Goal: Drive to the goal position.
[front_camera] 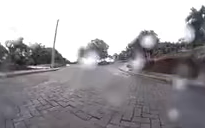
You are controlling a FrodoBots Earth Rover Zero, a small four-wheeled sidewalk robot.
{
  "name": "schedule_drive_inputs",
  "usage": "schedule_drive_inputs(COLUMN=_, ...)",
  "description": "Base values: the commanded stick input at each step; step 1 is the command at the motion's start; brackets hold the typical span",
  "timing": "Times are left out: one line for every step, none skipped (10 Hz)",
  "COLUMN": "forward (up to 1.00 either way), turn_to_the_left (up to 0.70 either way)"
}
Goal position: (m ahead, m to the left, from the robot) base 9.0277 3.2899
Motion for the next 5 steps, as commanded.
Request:
schedule_drive_inputs(forward=0.85, turn_to_the_left=0.0)
schedule_drive_inputs(forward=0.85, turn_to_the_left=0.0)
schedule_drive_inputs(forward=0.85, turn_to_the_left=0.0)
schedule_drive_inputs(forward=0.85, turn_to_the_left=0.0)
schedule_drive_inputs(forward=0.85, turn_to_the_left=0.0)
